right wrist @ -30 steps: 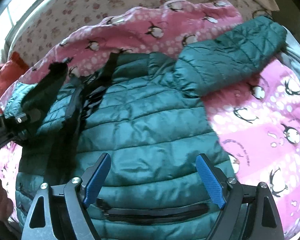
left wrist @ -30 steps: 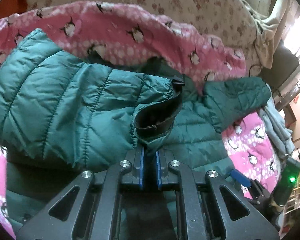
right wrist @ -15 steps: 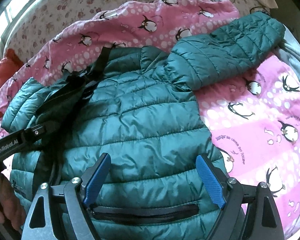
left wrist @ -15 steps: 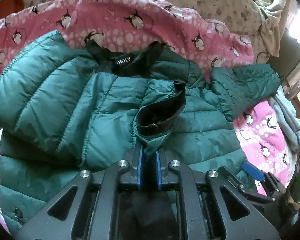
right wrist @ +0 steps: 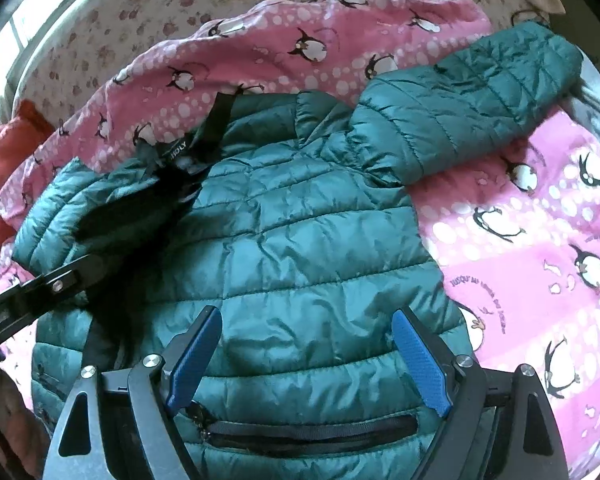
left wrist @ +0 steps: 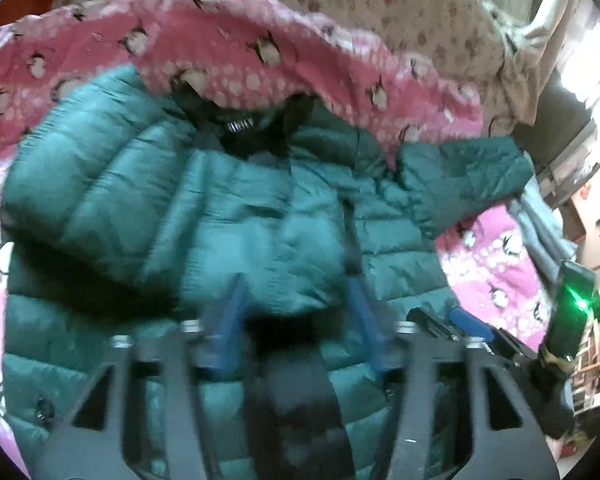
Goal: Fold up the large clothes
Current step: 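Open the left gripper to release the sleeve on the jacket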
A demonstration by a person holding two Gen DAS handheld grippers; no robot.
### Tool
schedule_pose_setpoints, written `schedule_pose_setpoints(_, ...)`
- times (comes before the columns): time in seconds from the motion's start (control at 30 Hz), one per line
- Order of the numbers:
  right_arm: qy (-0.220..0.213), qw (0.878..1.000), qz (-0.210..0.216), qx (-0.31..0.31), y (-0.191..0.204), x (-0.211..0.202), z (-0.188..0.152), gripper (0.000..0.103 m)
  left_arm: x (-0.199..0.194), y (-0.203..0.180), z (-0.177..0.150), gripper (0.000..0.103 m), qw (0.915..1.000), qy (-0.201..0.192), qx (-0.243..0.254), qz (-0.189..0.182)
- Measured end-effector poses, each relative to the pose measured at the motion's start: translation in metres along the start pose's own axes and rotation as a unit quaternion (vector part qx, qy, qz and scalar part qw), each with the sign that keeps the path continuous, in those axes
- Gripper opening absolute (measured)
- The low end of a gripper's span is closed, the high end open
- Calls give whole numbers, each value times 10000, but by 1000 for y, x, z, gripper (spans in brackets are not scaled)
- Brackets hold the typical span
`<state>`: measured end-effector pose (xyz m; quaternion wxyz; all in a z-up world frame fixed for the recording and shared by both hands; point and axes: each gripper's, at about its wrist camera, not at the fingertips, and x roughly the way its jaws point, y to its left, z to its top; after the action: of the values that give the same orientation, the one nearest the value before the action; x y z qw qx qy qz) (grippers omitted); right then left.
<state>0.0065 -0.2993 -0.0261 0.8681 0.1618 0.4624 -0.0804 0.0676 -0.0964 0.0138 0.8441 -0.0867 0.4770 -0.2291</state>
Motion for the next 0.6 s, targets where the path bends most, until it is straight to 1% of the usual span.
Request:
schedule_pose_setpoints(0.07, -36, 9999, 122, 104, -3, -4, 1, 86, -15, 8, -1, 64, 9998, -174, -22, 9)
schedule_pose_setpoints(0.13, -72, 9993, 297, 236, -3, -8, 3, 86, -29, 19, -1, 64, 9996, -260, -6, 120)
schedule_pose_setpoints(0.2, -75, 9979, 534, 357, -1, -9, 6, 86, -40, 31, 0, 64, 9983, -373, 42, 437)
schedule_pose_setpoints(0.27, 15, 9965, 757, 358, 8, -6, 11, 86, -47, 43, 0, 64, 9957, -451, 123, 796)
schedule_pose_setpoints(0.3, 72, 9959, 835, 336, 15, -4, 13, 86, -50, 51, 0, 64, 9938, -501, 132, 983)
schedule_pose_setpoints(0.37, 74, 9953, 922, 284, 26, -1, 17, 86, -53, 69, -1, 64, 9910, -550, 42, 1218)
schedule_pose_setpoints(0.47, 144, 9933, 1124, 215, 48, 11, 25, 86, -52, 96, -3, 64, 9888, -510, -265, 1378)
schedule_pose_setpoints(0.6, 518, 9899, 1285, 286, 70, 43, 32, 86, -52, 120, -7, 64, 9868, -465, -503, 1471)
